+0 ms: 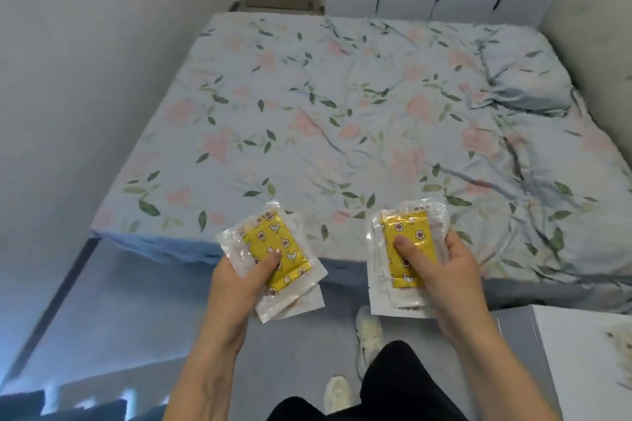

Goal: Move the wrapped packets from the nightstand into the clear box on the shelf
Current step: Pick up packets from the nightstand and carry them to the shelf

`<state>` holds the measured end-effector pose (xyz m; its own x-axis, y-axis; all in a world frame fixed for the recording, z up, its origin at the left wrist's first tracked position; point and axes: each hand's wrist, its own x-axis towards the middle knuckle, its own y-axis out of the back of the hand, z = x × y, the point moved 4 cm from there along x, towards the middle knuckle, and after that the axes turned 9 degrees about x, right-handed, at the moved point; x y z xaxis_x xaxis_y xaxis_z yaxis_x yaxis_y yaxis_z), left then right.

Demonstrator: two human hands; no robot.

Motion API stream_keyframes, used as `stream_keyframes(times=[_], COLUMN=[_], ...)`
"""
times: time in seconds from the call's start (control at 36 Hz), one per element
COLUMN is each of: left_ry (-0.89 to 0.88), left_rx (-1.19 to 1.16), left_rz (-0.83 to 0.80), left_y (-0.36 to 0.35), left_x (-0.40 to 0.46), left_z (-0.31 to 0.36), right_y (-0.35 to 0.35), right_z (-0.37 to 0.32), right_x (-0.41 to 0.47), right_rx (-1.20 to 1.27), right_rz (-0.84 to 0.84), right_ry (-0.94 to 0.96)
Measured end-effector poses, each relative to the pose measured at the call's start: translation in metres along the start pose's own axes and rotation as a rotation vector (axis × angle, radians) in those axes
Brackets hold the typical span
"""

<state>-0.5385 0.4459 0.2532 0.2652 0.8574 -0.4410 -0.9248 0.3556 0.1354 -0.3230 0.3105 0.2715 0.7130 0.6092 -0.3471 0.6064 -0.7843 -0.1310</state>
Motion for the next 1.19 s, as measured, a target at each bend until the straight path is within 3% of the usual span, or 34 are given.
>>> stream_keyframes(times=[0.33,0.89,1.19], left_ry=[0.002,0.11,0.083], left_rx=[-0.226,-0.235,-0.273], left_rz=[0.264,0.588,0.649], left_y=[0.143,0.371,0.53], left_x=[0.046,0.198,0.275], left_z=[0.034,0.11,0.11], right_y=[-0.188,-0.528,-0.707], right_z=[-0.013,-0.028,0.005], right_x=[0.041,0.156,0.157], right_rx=[-0.144,-0.187,-0.187], right_rz=[-0.261,-0.544,-0.546], right_ry=[0.002,-0.054,-0.031])
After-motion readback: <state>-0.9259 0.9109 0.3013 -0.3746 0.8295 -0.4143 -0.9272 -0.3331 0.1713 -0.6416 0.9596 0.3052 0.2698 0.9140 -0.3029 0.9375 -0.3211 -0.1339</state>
